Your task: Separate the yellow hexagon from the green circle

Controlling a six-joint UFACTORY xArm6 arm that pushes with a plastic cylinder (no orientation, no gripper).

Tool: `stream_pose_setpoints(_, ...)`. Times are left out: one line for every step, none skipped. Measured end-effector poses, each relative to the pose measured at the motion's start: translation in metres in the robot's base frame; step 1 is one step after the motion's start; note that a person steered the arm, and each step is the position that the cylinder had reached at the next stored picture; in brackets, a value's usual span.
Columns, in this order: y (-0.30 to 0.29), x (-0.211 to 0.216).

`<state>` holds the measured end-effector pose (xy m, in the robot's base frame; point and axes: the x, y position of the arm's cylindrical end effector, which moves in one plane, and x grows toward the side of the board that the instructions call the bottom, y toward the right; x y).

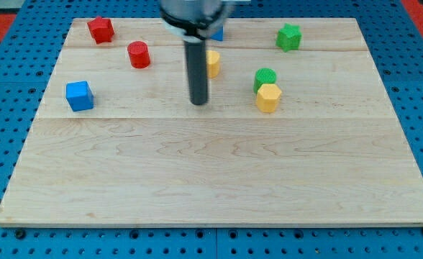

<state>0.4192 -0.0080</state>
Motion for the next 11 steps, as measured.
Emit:
stream_pose_setpoints(0.069, 0.008)
stream_pose_setpoints(0.039, 0.003)
stream_pose_setpoints(0.049, -0.005)
stream_pose_setpoints(0.127, 0.001)
stream_pose_setpoints(0.139, 0.002)
stream_pose_setpoints(0.134, -0.003)
stream_pose_setpoints(0.134, -0.003)
stream_pose_setpoints(0.134, -0.003)
stream_pose_setpoints(0.127, -0.006)
stream_pose_setpoints(0.085, -0.03)
stream_pose_setpoints(0.093, -0.073)
